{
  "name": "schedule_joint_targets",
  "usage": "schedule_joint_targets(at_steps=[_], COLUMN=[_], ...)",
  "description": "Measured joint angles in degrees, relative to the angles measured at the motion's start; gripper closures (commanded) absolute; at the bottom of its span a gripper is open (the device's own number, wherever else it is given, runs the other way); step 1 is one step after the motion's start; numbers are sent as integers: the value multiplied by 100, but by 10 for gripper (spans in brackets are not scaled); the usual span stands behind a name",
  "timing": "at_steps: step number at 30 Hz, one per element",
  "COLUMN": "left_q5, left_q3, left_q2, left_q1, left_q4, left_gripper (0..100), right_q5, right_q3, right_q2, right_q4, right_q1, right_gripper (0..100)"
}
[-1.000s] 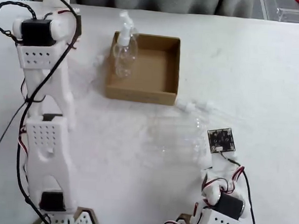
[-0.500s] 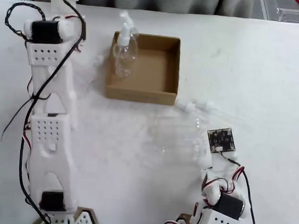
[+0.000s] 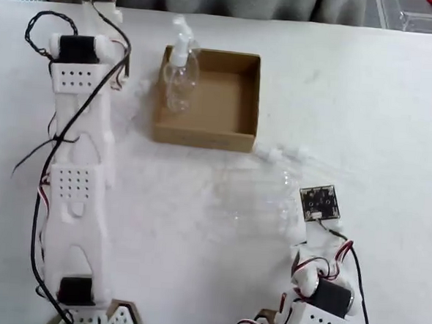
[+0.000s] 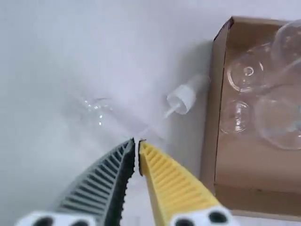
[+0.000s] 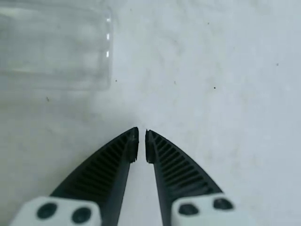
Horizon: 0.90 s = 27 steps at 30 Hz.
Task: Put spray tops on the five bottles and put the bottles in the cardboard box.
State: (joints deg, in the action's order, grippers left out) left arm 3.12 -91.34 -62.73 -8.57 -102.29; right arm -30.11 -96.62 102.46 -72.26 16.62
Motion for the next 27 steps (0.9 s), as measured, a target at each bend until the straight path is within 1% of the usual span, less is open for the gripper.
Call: schedule_joint_targets(at_steps=[5,9,13,16,19,21,25,27], left_q5=[9,9,-273,-563,-659,-703,-782,-1002], left_q3=[123,123,9,9,9,9,9,18], left_q2=[-536,-563,-527,-431,-325,-316,-316,-316], left_q1=[0,0,123,167,237,290,299,290], left_q4=[0,0,0,0,0,0,0,0], left_gripper=[972,972,967,894,806,765,744,744], right_q5=[0,0,0,0,0,0,0,0], right_q3=[0,0,0,0,0,0,0,0], right_q2=[0,0,0,0,0,0,0,0], right_q4=[0,0,0,0,0,0,0,0], right_q1=[0,0,0,0,0,0,0,0], right_gripper=[981,981,981,981,981,981,981,981])
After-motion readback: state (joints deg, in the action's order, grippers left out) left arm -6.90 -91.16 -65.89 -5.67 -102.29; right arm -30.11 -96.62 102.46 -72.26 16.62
